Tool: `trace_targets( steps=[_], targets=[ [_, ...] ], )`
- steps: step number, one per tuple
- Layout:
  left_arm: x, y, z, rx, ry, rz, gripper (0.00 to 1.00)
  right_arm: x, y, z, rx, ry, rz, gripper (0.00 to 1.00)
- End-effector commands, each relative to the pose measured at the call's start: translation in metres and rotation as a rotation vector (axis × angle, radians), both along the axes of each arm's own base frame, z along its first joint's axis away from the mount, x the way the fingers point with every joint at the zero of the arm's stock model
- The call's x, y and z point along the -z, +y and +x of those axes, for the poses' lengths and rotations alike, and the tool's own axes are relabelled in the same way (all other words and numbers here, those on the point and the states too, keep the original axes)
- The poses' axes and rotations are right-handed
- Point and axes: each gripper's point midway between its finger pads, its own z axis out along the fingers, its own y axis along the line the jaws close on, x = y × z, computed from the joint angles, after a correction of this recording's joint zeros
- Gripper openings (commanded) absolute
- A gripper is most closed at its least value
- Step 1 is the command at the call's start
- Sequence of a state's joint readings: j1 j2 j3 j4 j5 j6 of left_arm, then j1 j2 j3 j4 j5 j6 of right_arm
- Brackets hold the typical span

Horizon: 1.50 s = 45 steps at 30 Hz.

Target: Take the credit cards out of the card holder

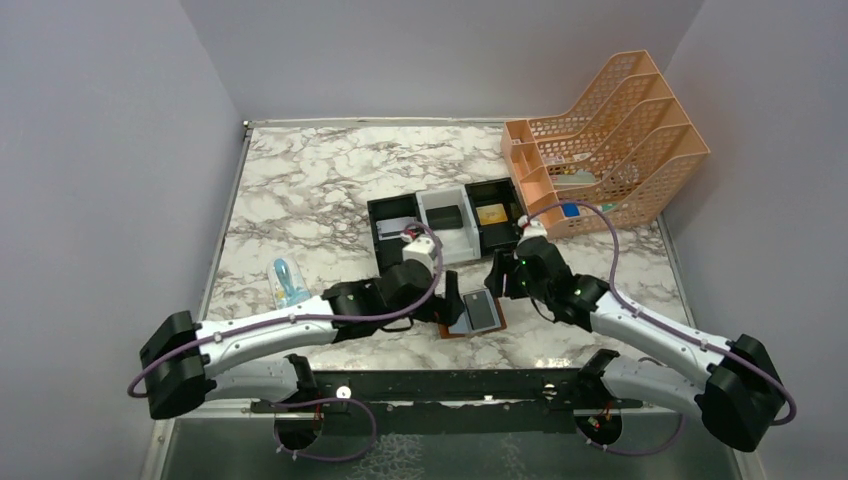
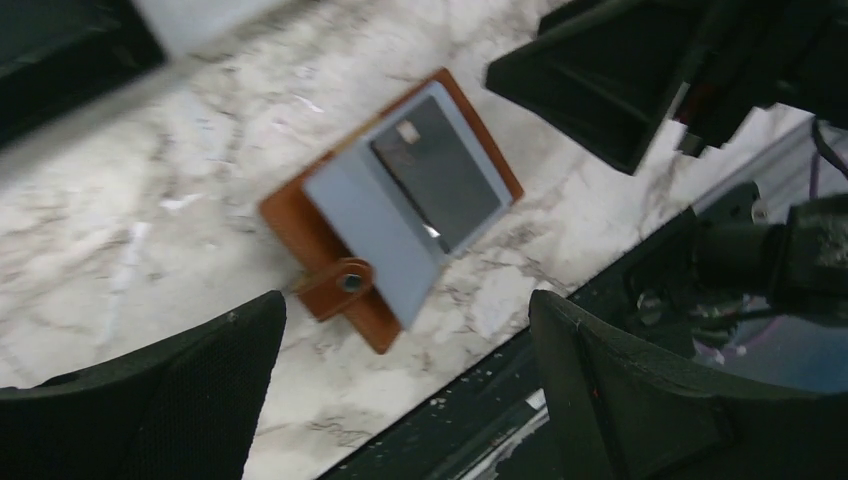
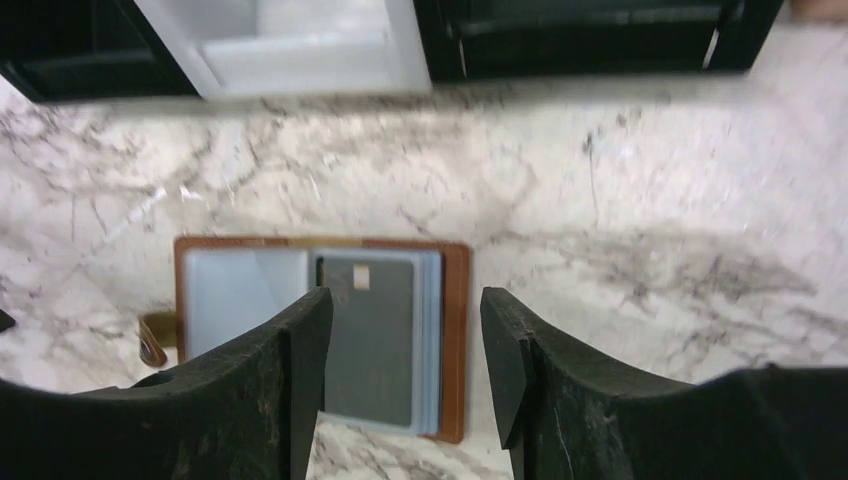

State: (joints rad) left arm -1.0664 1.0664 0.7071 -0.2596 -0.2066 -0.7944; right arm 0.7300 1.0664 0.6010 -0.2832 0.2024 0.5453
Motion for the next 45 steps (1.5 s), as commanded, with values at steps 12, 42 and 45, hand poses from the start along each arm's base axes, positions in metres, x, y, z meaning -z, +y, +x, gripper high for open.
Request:
trace_targets(
  steps=[12, 42, 45],
  targets=[
    [0.003, -0.092, -0.002, -0.048, 0.015, -0.291, 0.83, 0.024, 0.001, -0.043, -0.032, 0.106, 0.143, 0.53],
    [0.093, -0.053, 0.004, -0.292, 0.109, -0.169, 0.45, 0.078, 0.035, -0.07, -0.202, 0.307, 0.205, 0.3],
    [0.097, -0.038, 0.004, -0.333, 0.104, -0.174, 0.45, 0.079, 0.04, -0.081, -0.243, 0.335, 0.246, 0.3]
  ],
)
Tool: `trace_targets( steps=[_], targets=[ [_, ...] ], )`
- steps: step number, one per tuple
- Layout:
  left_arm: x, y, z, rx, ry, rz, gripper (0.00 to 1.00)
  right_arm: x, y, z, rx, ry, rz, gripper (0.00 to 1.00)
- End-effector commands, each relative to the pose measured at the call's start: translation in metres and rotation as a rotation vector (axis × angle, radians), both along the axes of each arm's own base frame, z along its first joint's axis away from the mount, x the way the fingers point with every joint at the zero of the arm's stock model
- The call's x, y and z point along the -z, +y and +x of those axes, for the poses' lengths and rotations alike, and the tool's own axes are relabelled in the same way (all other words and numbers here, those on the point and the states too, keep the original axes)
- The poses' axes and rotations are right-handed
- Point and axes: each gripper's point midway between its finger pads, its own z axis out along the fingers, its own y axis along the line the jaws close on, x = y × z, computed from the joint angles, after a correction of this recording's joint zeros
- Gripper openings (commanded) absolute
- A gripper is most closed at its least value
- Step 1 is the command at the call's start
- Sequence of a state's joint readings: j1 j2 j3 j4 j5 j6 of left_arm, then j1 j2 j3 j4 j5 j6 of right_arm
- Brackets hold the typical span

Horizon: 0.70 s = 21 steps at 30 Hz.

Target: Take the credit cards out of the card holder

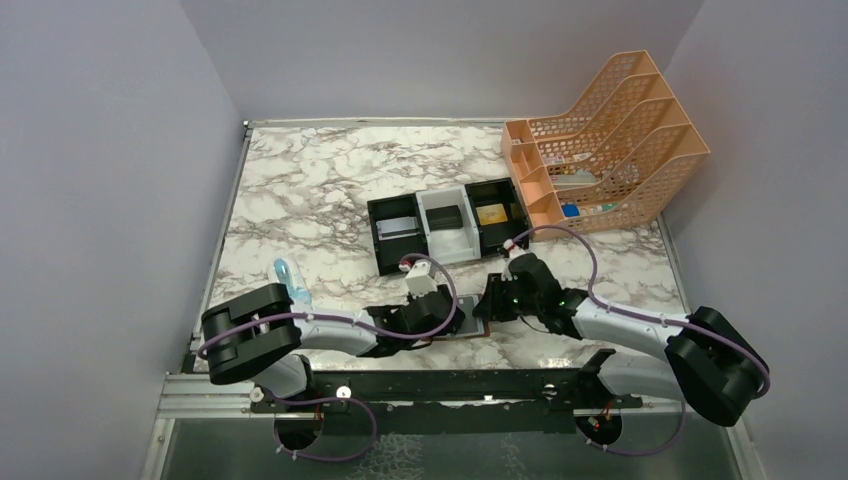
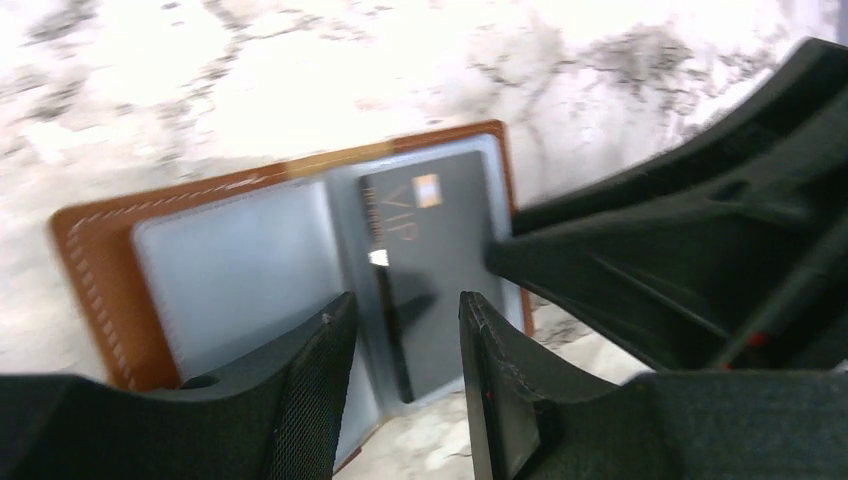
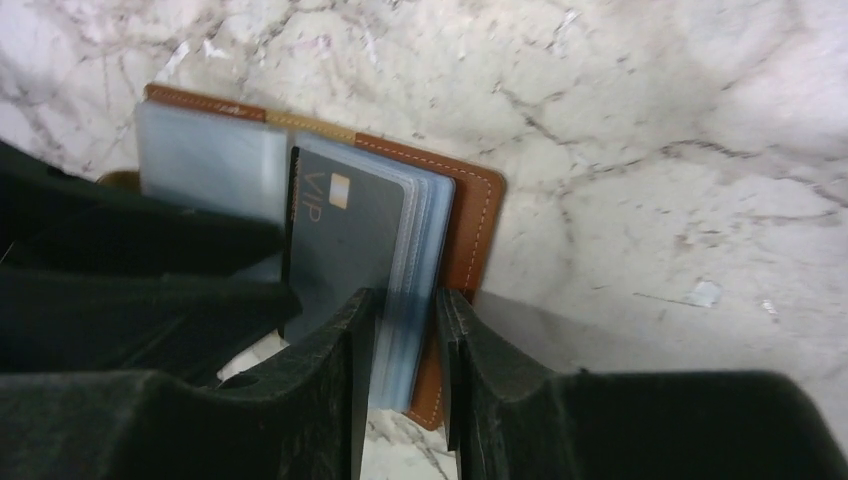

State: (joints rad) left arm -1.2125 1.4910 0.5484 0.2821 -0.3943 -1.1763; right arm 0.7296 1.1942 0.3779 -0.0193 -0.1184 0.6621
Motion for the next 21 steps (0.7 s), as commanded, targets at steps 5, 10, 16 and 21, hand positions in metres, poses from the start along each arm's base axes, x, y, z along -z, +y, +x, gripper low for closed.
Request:
trace_targets(
  steps=[5, 10, 16, 21],
  targets=[
    [0.006, 0.031, 0.003, -0.121, -0.005, -0.022, 0.44, -0.006, -0.001, -0.006, -0.03, -0.001, 0.005, 0.31],
    [0.004, 0.033, 0.003, -0.119, -0.014, -0.023, 0.4, -0.03, 0.003, 0.004, -0.052, -0.075, 0.008, 0.31],
    [-0.002, 0.032, 0.002, -0.096, -0.03, -0.026, 0.37, -0.038, 0.025, -0.01, -0.174, -0.027, 0.1, 0.3],
    [-0.005, 0.03, 0.001, -0.076, -0.035, -0.035, 0.36, -0.021, 0.029, -0.016, -0.17, 0.051, 0.11, 0.25]
  ],
)
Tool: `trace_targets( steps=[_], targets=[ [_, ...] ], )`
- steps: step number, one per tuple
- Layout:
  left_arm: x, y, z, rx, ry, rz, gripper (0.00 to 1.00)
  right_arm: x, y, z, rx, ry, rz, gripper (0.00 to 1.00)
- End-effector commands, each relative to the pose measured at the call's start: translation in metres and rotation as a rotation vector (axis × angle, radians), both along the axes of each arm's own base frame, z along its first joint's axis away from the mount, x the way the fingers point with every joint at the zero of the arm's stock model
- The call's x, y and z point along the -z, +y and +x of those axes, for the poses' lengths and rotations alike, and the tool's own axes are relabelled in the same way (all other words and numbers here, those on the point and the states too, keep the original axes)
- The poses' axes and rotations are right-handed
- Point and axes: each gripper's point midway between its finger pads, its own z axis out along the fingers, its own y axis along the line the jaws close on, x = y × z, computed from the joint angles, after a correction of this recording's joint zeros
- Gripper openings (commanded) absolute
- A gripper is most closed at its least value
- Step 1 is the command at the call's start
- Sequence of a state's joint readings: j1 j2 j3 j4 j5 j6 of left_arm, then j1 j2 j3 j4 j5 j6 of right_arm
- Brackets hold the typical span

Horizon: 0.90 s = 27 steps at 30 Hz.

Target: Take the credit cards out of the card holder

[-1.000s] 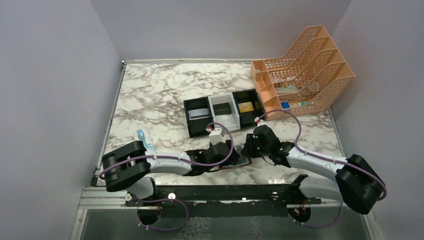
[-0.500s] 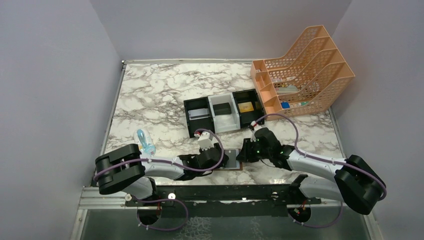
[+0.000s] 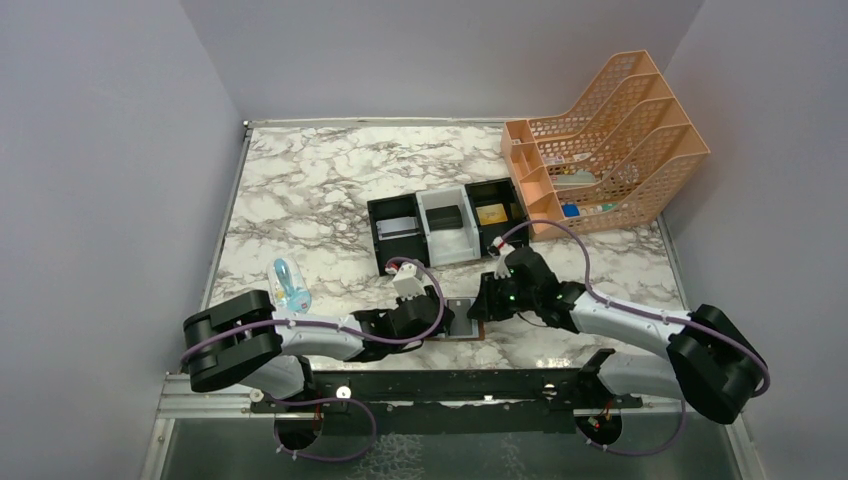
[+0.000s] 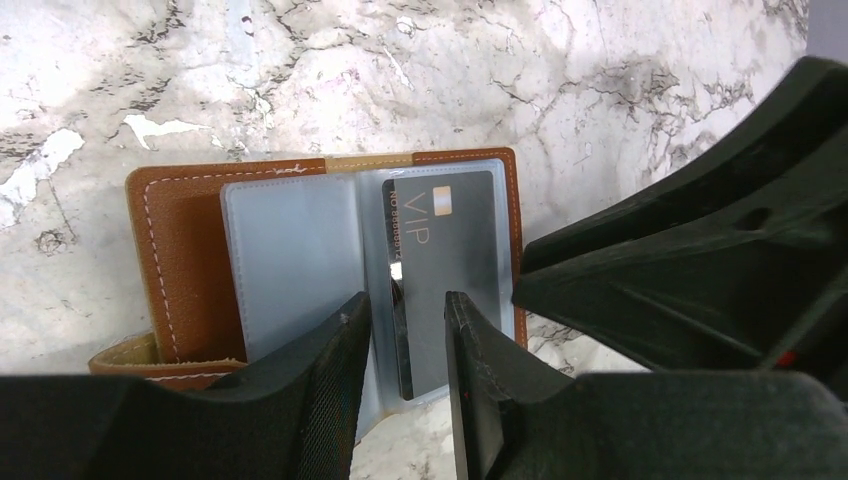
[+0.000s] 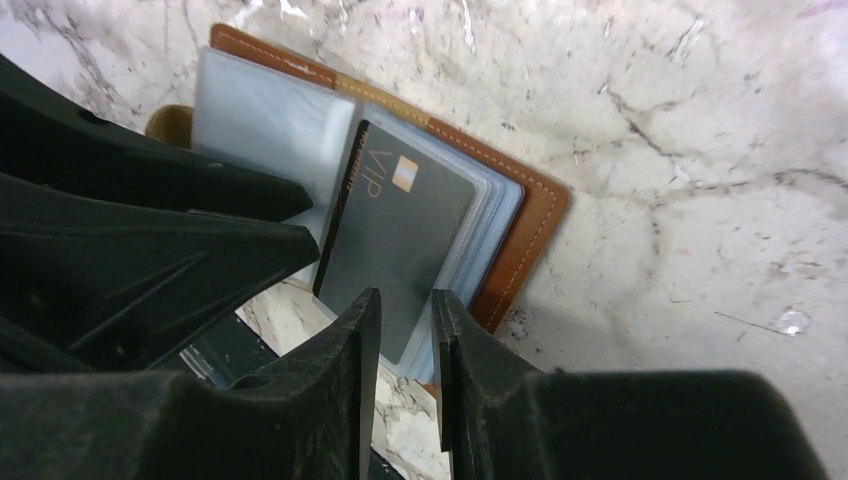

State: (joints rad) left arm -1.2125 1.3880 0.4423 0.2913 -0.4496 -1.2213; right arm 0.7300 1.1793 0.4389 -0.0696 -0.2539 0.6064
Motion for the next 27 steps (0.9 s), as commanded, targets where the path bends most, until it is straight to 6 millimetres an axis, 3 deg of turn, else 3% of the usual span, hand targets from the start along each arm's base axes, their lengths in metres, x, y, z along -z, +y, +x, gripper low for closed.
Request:
trace_targets(
  steps=[1, 8, 16, 20, 27],
  targets=[
    [-0.007, 0.001, 0.001, -0.001, -0.025, -0.015, 0.35, 0.005, 0.01, -0.006, -0.03, 0.049, 0.041, 0.25],
    [-0.003, 0.002, -0.002, 0.014, -0.016, -0.006, 0.33, 0.018, 0.005, -0.005, -0.003, 0.068, 0.006, 0.22],
    [-0.003, 0.008, -0.002, 0.006, -0.024, -0.015, 0.33, -0.005, 0.006, 0.002, -0.002, 0.004, 0.025, 0.22],
    [-0.003, 0.008, -0.002, 0.01, -0.028, -0.012, 0.33, -0.012, 0.015, -0.005, -0.052, 0.017, 0.076, 0.22],
    [-0.003, 0.007, -0.003, 0.02, -0.028, -0.009, 0.33, 0.011, 0.02, -0.013, -0.075, 0.103, 0.069, 0.21]
  ],
)
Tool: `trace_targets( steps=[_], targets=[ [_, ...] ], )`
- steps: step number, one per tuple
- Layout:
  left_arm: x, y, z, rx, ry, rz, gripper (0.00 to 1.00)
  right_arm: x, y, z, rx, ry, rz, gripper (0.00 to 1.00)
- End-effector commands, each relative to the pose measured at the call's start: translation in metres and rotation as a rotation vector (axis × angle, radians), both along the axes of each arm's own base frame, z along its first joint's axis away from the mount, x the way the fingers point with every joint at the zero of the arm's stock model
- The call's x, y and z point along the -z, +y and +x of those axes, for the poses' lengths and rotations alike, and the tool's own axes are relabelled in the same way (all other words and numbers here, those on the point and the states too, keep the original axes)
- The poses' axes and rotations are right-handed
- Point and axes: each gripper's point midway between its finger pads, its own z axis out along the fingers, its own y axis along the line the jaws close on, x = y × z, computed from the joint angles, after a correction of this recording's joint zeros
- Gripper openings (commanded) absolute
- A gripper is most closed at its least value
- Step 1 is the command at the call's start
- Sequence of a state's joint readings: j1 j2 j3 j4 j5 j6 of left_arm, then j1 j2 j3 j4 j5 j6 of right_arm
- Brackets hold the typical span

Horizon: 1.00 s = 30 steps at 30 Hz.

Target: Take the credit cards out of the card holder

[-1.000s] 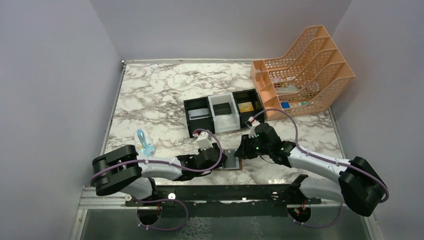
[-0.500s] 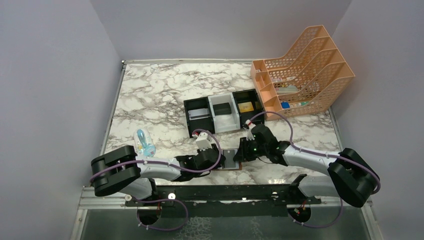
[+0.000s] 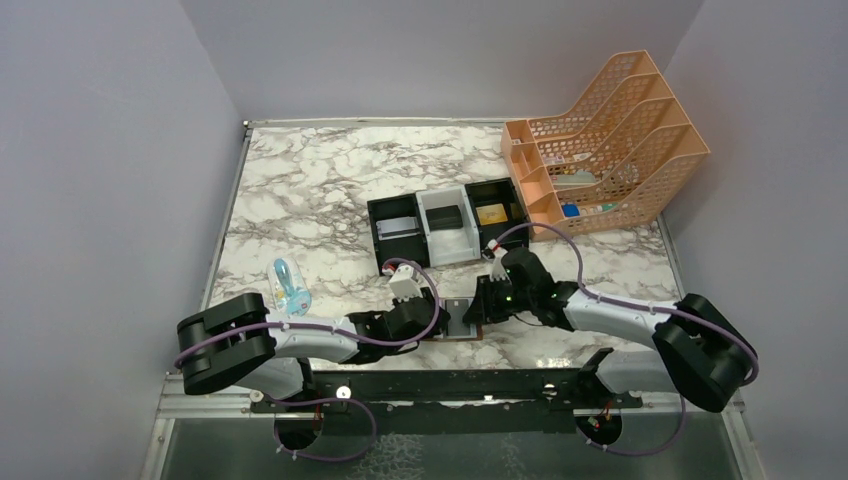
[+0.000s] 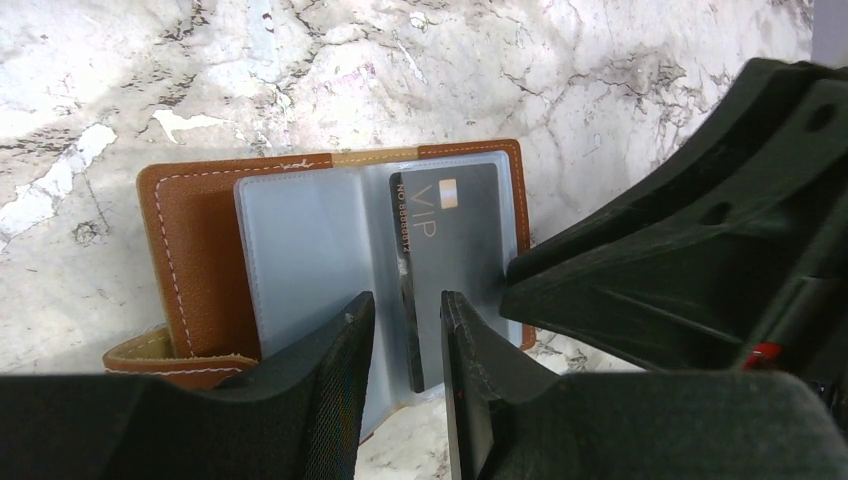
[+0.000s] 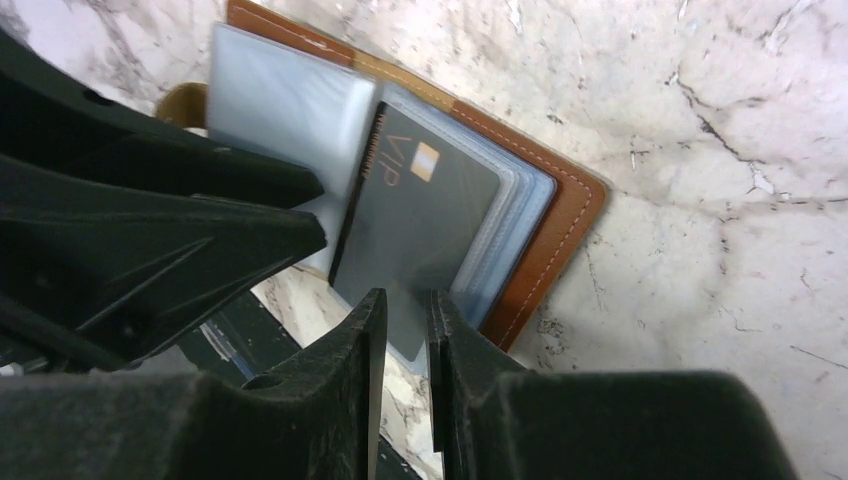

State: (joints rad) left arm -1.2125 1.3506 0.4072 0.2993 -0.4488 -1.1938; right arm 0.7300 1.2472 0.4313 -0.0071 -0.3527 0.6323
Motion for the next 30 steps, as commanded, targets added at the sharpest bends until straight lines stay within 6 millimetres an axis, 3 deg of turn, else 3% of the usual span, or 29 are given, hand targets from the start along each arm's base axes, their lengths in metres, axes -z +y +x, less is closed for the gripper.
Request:
trace_targets(
  steps=[1, 17, 23, 30],
  targets=[
    [-0.002, 0.0, 0.0, 0.003, -0.009, -0.014, 0.33, 0.01, 0.006, -0.001, -0.012, 0.035, 0.005, 0.21],
    [0.002, 0.001, -0.004, 0.036, -0.01, -0.08, 0.3, 0.033, -0.004, -0.002, 0.045, 0.073, -0.044, 0.18],
    [0.003, -0.006, -0.006, 0.074, -0.004, -0.104, 0.22, 0.036, -0.004, -0.003, 0.046, 0.081, -0.046, 0.18],
    [0.005, 0.007, -0.003, 0.008, 0.007, -0.132, 0.04, 0.038, -0.007, -0.002, 0.057, 0.076, -0.064, 0.18]
  ],
)
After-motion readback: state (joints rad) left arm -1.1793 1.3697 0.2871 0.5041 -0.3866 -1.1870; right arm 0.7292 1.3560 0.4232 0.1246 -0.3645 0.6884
